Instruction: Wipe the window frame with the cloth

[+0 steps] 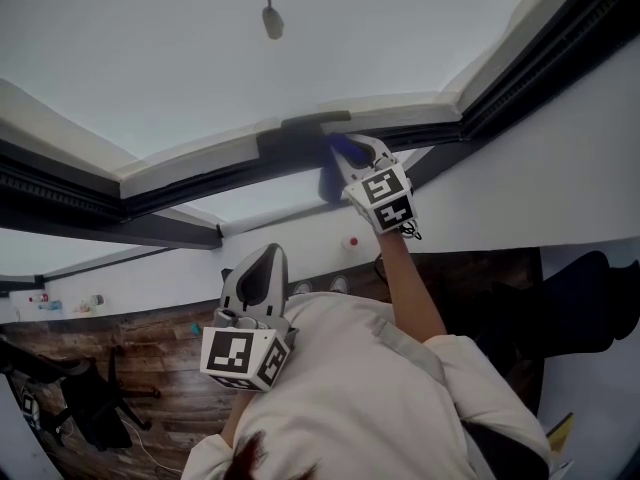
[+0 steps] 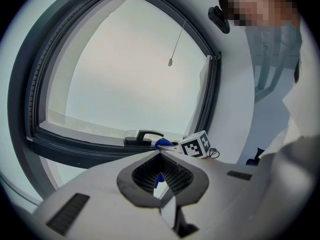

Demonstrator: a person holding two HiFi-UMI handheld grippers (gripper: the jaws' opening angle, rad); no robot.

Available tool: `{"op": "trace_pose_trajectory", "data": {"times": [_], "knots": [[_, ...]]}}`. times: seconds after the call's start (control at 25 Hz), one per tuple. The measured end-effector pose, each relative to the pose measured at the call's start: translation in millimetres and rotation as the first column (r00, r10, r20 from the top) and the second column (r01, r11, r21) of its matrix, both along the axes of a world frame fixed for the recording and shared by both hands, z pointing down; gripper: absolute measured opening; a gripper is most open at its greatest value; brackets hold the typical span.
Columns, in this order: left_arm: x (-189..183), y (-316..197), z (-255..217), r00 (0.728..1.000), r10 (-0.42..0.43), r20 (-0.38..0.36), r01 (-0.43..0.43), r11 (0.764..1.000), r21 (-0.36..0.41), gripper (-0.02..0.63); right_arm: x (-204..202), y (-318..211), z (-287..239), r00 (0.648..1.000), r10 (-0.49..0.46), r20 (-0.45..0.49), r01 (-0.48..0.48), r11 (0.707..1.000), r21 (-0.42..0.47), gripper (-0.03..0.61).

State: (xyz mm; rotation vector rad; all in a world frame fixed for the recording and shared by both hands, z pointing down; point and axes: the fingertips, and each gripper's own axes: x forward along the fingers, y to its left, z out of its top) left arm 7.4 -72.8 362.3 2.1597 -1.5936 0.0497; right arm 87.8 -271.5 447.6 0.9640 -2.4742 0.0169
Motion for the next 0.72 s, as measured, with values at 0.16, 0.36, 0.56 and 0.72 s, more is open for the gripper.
{"op": "trace_pose_trajectory", "data": {"times": [0.16, 0.36, 0.56, 0.72], "knots": [[2, 0, 0, 1.0, -0.001, 0.002, 0.001, 1.0, -0.001, 0.005, 9, -5, -1, 1.0, 0.02, 0.005, -0.02, 1.0, 0.014, 0.044], [6, 0, 0, 1.0, 0.003, 0.001, -0.003, 1.0, -0.004, 0.005, 20, -8, -3, 0.999, 0.043, 0.005, -0.043, 0.999, 0.008, 0.044], [12, -2, 1, 1.0, 0.009, 0.002, -0.009, 1.0, -0.006, 0.005, 33, -13, -3, 0.998, 0.063, 0.009, -0.063, 0.998, 0.009, 0.044], [16, -4, 1, 1.0, 0.012, 0.001, -0.012, 1.0, -0.004, 0.005, 43, -16, -1, 0.997, 0.077, 0.01, -0.077, 0.997, 0.005, 0.044]]}}
